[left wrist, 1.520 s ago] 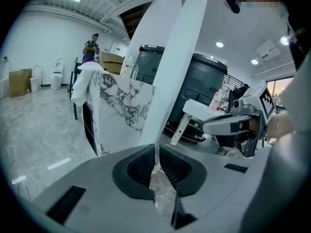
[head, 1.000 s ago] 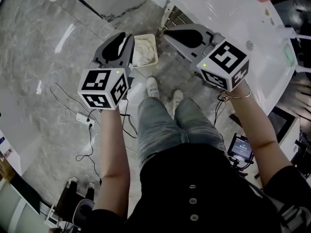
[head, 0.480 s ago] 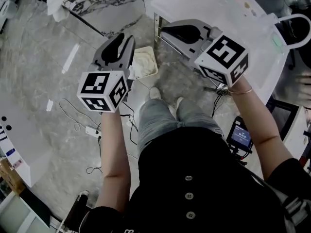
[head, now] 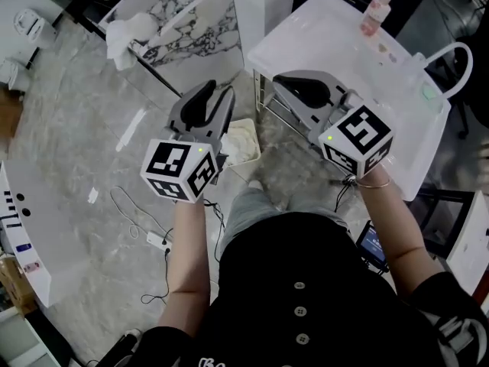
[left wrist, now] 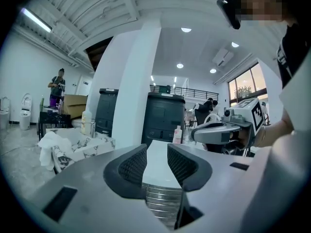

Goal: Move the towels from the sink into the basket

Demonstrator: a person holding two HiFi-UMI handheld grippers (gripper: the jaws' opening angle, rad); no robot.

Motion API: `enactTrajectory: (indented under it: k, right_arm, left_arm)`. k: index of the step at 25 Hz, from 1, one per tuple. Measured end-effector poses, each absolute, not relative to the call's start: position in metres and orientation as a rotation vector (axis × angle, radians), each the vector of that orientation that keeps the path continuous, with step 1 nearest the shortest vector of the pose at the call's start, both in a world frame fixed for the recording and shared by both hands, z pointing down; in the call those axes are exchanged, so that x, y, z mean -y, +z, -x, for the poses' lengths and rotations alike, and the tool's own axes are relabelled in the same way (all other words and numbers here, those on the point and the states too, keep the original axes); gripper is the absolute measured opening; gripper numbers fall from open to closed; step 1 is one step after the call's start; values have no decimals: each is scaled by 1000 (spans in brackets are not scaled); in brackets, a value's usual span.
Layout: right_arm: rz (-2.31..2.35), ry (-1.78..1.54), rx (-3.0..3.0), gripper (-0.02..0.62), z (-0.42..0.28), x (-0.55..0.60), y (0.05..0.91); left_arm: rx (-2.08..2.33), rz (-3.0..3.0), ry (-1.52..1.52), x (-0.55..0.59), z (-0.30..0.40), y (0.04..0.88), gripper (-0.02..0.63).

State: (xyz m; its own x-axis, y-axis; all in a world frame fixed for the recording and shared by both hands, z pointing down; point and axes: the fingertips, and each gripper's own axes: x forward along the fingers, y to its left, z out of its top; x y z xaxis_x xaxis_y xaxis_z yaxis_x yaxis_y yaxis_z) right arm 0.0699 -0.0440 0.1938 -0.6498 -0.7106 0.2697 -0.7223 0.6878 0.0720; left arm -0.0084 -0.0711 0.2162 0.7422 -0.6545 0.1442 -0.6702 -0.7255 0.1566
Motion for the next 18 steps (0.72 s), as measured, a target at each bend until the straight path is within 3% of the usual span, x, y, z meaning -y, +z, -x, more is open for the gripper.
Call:
enactTrajectory:
  k: [7,12,18]
  right_arm:
    - [-1331,61,2673,5,-95,37,172]
    - [-1390,112,2681,5,-103,22,175]
    - [-1418,168,2658,5,-103,7,190]
  left_arm:
    - [973,-2794,86,59,-18,201,106]
    - [888,-2815,134,37,-44,207,34]
    - [801,-2813,198,17,-66,227,15]
